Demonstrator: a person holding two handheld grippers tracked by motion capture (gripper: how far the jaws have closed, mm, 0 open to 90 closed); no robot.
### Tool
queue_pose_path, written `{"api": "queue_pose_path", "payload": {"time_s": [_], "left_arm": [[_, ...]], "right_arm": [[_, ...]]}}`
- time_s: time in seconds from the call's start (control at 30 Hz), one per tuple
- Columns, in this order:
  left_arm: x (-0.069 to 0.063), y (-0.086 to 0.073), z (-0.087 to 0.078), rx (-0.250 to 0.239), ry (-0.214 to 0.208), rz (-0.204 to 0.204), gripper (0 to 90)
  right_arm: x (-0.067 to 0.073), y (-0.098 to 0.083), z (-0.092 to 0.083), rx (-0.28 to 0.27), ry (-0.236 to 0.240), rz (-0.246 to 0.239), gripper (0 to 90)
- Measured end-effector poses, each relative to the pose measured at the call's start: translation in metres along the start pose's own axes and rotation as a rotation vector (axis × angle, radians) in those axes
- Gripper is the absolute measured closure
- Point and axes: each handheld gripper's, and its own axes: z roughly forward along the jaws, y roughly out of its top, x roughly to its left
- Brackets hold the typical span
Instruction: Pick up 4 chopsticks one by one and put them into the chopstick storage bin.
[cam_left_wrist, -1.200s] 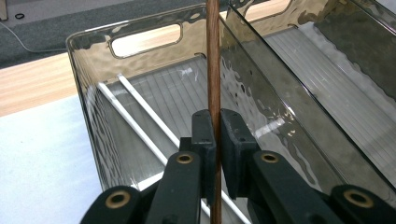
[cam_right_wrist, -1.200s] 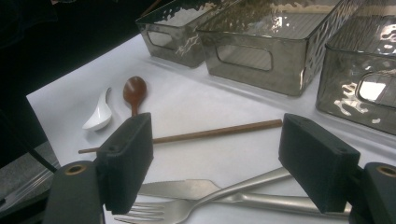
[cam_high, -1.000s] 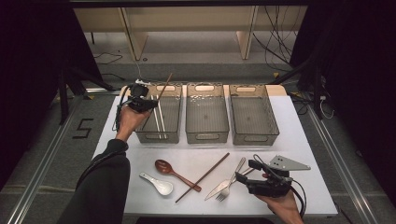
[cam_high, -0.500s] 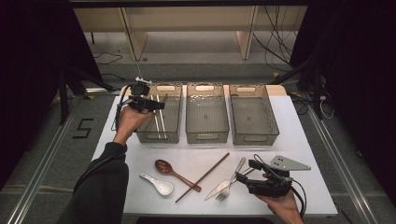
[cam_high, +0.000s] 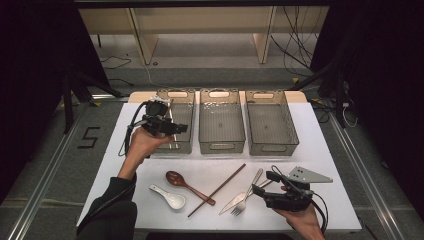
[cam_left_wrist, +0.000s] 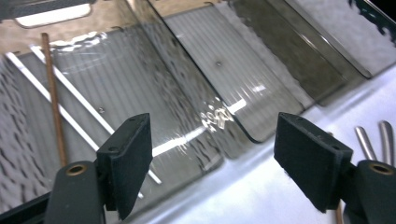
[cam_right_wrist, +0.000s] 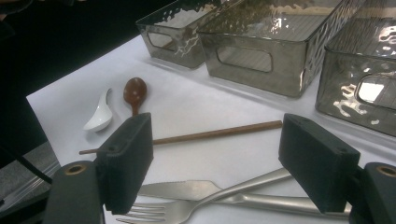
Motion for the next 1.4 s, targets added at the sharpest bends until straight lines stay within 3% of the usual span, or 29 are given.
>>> {"api": "queue_pose_path", "payload": {"time_s": [0.3,0.6,1.4], "left_arm": [[-0.026,-0.028,0.000,0.022,-0.047,0.037,24.4],[-0.048,-0.049,0.009,0.060,-0.059,0.053,21.8],[-0.083,-0.078,0.038,0.205,-0.080,0.130,16.8]], "right_arm": [[0.001,0.000,0.000,0.000,-0.001,0.000,26.9],[0.002,0.001,-0.001,-0.007,-0.001,-0.008,26.9],[0.003,0.000,0.000,-0.002,0.000,-0.009,26.9]]}}
